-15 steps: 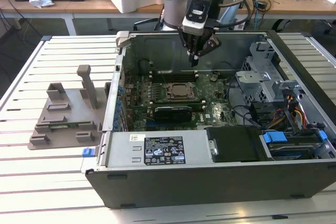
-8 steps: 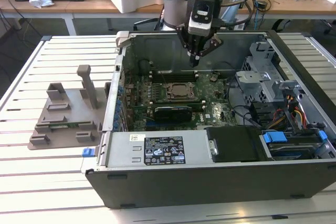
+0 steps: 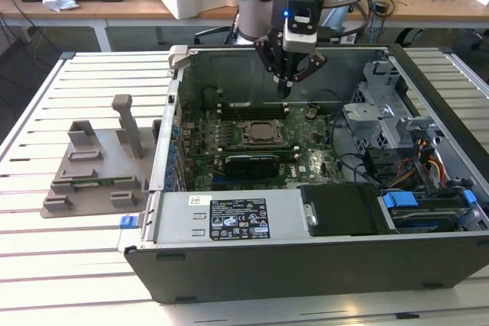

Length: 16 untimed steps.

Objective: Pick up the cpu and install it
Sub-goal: 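Install the first cpu locking lever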

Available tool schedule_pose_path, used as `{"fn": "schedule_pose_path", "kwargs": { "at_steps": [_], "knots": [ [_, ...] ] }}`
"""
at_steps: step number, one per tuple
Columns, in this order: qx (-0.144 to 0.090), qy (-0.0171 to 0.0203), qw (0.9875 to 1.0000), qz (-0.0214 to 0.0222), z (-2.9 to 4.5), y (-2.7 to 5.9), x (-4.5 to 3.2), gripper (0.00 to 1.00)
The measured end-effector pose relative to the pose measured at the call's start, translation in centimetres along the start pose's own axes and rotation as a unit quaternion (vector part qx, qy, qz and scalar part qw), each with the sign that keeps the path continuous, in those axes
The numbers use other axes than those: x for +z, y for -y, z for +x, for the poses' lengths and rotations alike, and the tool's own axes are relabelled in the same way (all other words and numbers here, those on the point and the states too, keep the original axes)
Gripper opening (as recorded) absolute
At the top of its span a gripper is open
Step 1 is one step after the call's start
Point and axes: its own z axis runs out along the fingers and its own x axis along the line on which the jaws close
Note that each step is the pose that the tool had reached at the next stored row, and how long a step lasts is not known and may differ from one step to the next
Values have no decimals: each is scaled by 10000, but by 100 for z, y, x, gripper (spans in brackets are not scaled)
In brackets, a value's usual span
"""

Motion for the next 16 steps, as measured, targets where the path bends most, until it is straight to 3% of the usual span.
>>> {"fn": "schedule_pose_path", "kwargs": {
  "at_steps": [5,8,12,16],
  "knots": [
    [-427,45,9991,-6,0,0,0,11],
    [-742,78,9972,-10,0,0,0,11],
    [-954,100,9954,-13,0,0,0,11],
    [-1309,138,9913,-19,0,0,0,11]
  ]
}}
